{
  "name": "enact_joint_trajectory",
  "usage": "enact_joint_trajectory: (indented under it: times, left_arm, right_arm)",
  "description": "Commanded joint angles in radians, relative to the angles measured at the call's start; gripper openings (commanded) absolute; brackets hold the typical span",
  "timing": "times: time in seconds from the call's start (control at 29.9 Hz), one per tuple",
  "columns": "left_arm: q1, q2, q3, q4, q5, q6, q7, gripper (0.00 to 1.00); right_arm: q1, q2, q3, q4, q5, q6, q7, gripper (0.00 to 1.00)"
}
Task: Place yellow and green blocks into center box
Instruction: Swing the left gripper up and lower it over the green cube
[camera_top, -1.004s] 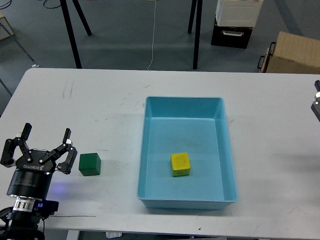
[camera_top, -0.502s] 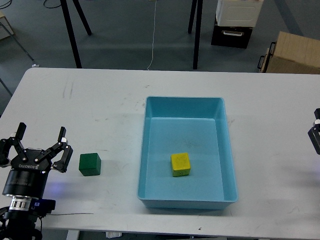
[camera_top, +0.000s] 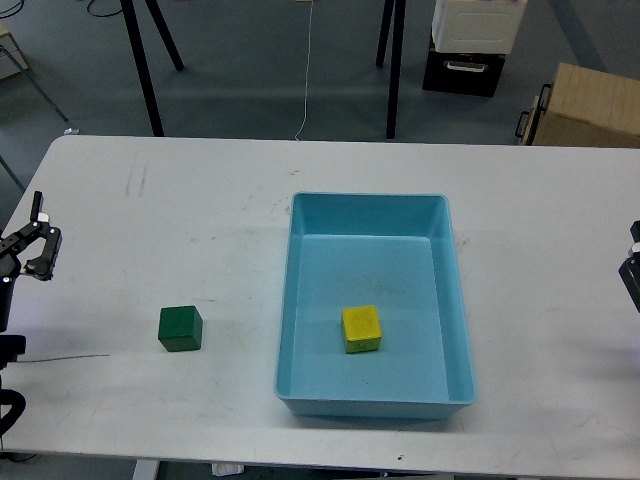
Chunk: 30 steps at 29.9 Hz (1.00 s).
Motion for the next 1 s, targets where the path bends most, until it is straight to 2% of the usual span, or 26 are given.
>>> enact_joint_trajectory:
  times: [0.0, 0.27, 0.37, 0.47, 0.64, 0.74, 0.97]
  left_arm:
    - [-0.065, 0.136, 0.015, -0.011, 0.016, 0.000, -0.002, 1.00]
    - [-0.256, 0.502, 0.300, -0.068, 0.210, 0.000, -0.032, 1.00]
    - [-0.423, 0.607, 0.501, -0.065, 0.217, 0.000, -0.020, 1.00]
    - [-0.670, 0.683, 0.806, -0.050, 0.266, 0.000, -0.022, 1.00]
    - [-1.125, 0.676, 1.395, -0.007, 0.342, 0.000, -0.023, 1.00]
    - [-1.354, 0.595, 1.679, -0.007, 0.374, 0.000, -0.020, 1.00]
    - [-1.678, 0.383, 2.136, -0.017, 0.539, 0.000, -0.015, 1.00]
  right_arm:
    - [0.001, 0.000, -0.006, -0.002, 0.000, 0.000, 0.002, 1.00]
    - [0.004, 0.000, -0.020, -0.003, 0.001, 0.001, 0.002, 1.00]
    - [0.009, 0.000, -0.022, -0.003, 0.001, 0.001, 0.002, 1.00]
    - [0.014, 0.000, -0.029, -0.009, 0.001, 0.006, 0.000, 1.00]
    - [0.041, 0.000, -0.028, -0.034, 0.001, 0.009, 0.000, 1.00]
    - [0.040, 0.000, -0.032, -0.039, 0.000, 0.011, 0.000, 1.00]
    - [0.029, 0.000, -0.046, -0.072, 0.001, 0.017, 0.000, 1.00]
